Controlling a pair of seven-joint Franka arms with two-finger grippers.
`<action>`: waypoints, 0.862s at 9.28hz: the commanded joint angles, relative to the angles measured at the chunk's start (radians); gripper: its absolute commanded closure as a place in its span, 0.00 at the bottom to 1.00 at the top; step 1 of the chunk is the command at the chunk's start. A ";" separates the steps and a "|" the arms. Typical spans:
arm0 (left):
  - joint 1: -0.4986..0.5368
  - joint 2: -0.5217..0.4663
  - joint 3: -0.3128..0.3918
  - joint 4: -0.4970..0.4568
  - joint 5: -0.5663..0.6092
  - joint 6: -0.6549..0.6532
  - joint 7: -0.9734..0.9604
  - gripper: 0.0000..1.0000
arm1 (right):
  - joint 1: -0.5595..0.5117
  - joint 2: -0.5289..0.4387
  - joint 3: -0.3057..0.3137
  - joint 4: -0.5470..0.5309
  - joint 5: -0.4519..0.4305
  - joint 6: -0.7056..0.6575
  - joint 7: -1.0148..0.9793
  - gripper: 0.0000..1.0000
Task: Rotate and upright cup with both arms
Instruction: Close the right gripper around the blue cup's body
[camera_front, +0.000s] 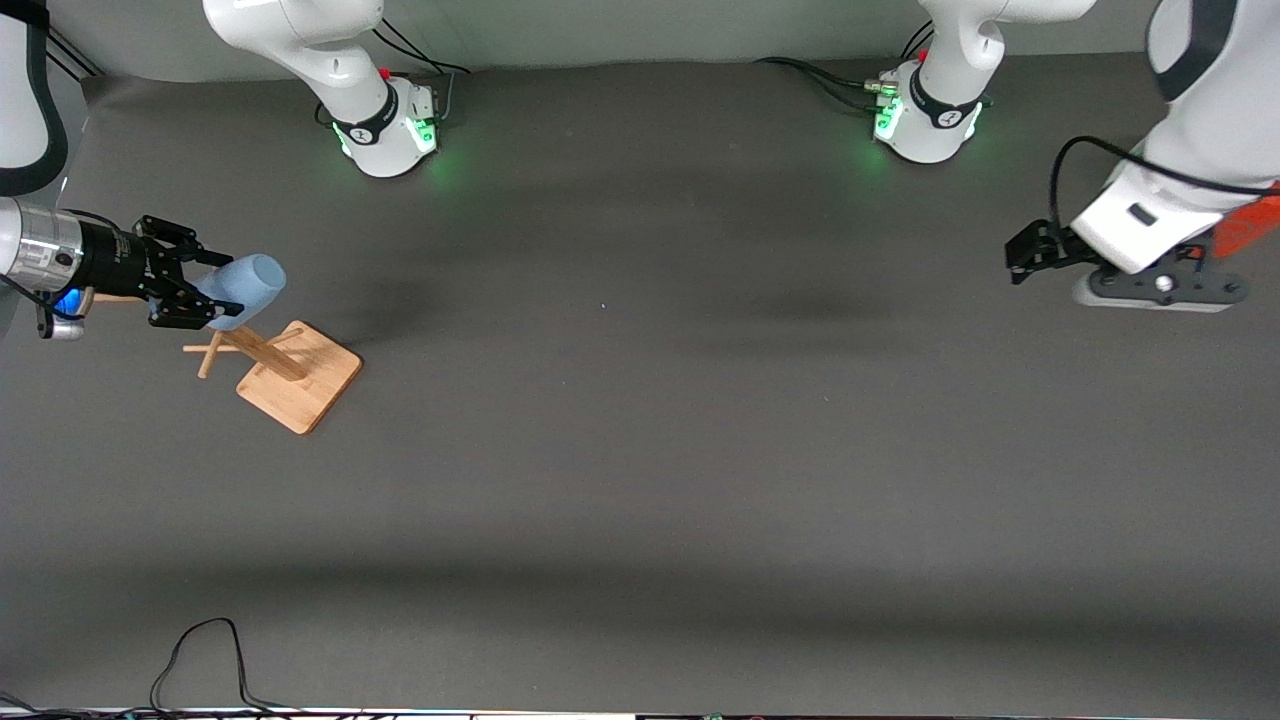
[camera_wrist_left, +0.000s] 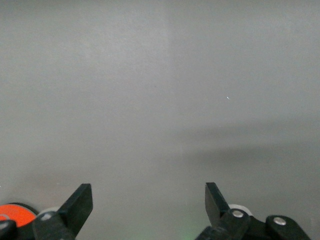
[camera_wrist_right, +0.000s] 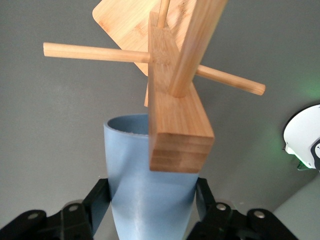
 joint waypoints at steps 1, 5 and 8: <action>-0.005 0.020 0.009 0.026 -0.004 -0.044 -0.005 0.00 | 0.008 -0.023 -0.003 -0.025 -0.012 0.021 -0.026 0.46; -0.005 0.020 0.011 0.056 -0.002 -0.047 -0.011 0.00 | 0.007 -0.018 -0.009 -0.012 -0.010 0.018 -0.026 0.00; -0.005 0.025 0.011 0.058 -0.001 -0.055 -0.013 0.00 | 0.007 -0.009 -0.011 -0.019 -0.008 0.036 -0.026 0.00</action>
